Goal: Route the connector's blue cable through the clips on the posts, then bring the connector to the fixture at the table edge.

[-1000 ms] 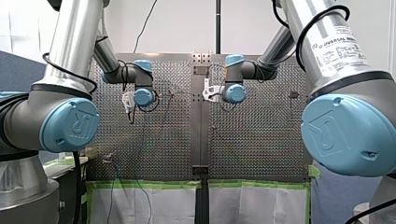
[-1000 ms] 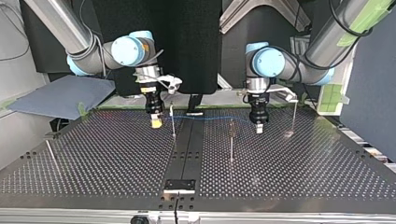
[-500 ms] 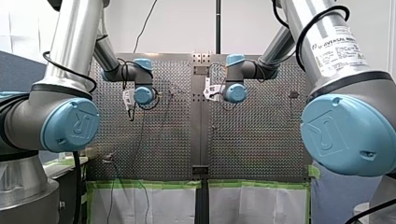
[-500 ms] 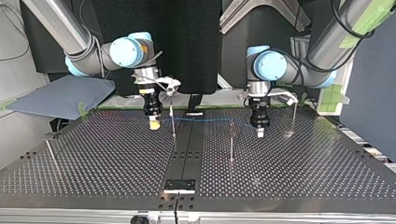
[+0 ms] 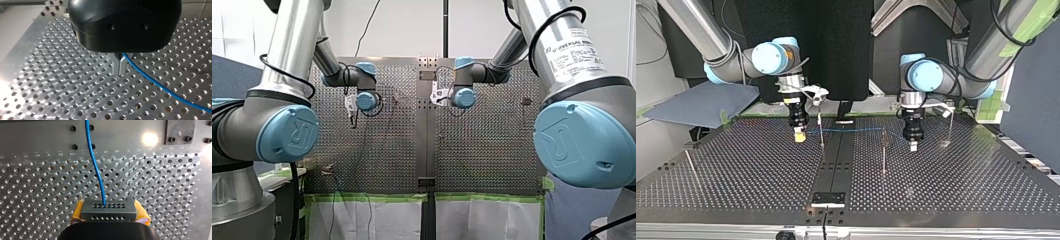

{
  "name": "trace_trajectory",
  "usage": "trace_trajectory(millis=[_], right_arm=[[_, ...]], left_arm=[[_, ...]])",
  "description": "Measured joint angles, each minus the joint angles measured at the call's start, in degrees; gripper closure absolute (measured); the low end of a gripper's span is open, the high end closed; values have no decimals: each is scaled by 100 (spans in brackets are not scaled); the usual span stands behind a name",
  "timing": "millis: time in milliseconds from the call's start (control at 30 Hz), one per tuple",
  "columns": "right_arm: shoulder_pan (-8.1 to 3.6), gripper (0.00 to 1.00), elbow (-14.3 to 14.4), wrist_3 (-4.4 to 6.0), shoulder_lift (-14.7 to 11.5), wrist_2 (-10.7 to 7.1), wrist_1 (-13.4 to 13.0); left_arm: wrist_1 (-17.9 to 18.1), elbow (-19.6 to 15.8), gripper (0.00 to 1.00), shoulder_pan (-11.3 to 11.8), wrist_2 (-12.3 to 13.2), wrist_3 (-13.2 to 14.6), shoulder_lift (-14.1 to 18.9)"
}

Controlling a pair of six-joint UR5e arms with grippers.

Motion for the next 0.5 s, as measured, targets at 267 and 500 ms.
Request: trace_trajectory(millis=[267, 500], right_arm=[[-11, 100, -16, -3, 18, -3, -1], [-120, 100, -19, -10, 31, -3, -17]], left_arm=[[-65, 84, 100, 25, 8, -28, -102], [-49, 114, 100, 69, 64, -57, -109]])
